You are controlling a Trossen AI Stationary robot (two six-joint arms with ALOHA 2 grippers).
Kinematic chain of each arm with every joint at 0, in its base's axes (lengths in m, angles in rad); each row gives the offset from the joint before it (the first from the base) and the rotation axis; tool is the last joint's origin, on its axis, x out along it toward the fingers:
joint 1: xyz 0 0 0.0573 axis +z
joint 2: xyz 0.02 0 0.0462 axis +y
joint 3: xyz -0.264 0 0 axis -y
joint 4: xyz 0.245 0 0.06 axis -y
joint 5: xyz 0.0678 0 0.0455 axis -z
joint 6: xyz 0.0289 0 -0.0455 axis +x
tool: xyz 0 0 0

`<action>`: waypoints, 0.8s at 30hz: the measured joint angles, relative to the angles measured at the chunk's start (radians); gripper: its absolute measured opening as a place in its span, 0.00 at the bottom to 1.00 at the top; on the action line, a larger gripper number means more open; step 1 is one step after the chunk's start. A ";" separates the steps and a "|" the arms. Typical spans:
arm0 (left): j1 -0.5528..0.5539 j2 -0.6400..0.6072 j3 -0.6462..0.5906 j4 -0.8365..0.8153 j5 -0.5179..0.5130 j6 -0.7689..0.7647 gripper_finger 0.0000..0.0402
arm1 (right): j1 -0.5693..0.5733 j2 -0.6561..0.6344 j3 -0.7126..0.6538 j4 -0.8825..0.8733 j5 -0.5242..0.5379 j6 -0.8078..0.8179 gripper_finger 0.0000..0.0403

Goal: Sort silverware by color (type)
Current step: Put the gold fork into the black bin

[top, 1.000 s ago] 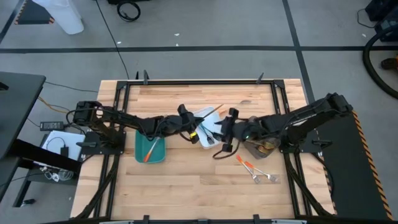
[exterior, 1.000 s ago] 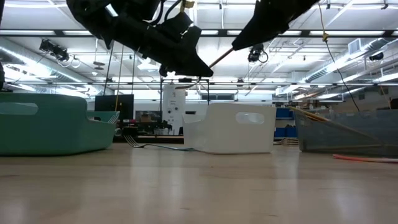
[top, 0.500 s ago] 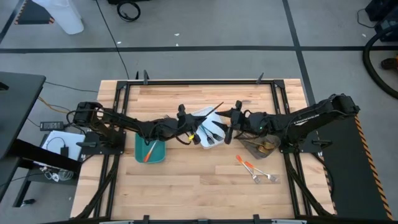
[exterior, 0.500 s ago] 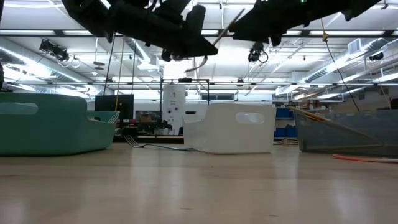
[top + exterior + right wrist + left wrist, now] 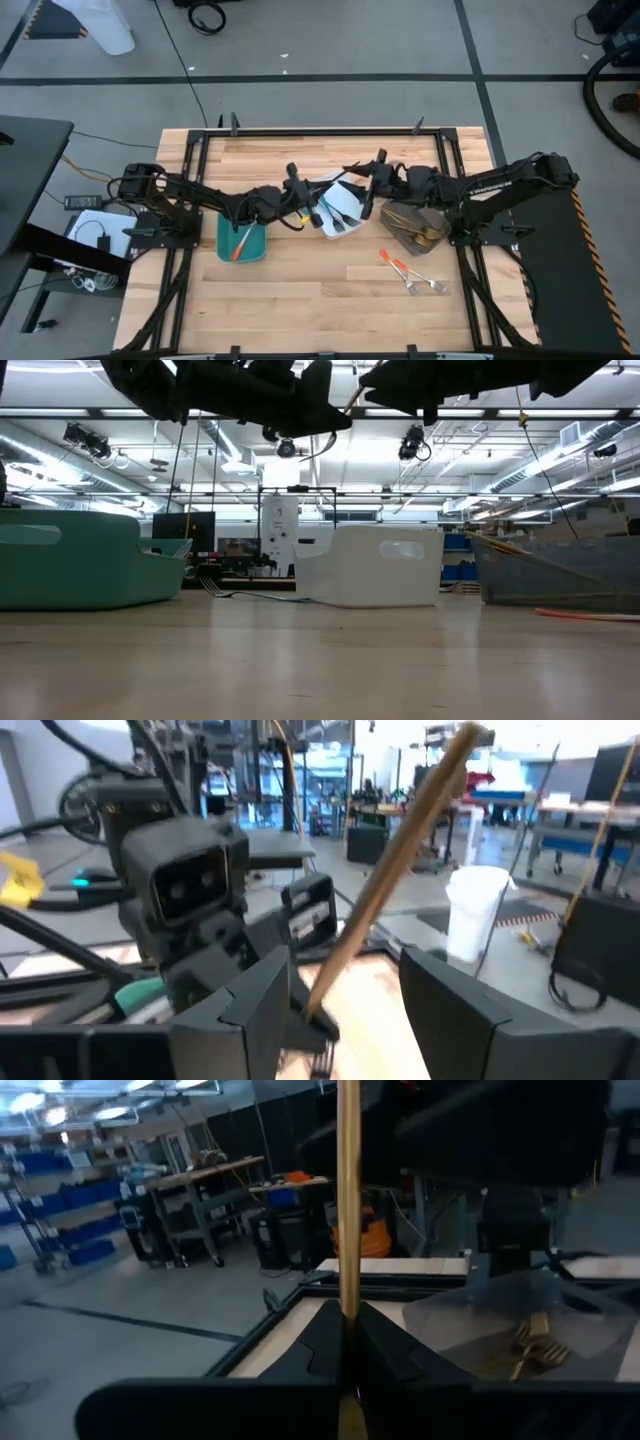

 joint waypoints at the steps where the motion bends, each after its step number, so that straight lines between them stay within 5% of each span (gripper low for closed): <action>1: 0.001 0.000 0.000 0.000 0.007 0.020 0.05 | -0.004 0.000 0.000 0.014 -0.012 -0.010 0.48; 8: 0.000 0.000 0.000 -0.002 0.013 0.047 0.05 | -0.014 0.000 0.000 0.065 -0.020 -0.045 0.42; 19: 0.025 0.000 0.008 -0.003 0.103 0.035 0.05 | -0.031 0.000 0.000 0.072 -0.063 -0.045 0.15; 24: 0.026 0.000 0.008 -0.012 0.105 0.018 0.13 | -0.037 0.000 0.000 0.062 -0.083 -0.049 0.07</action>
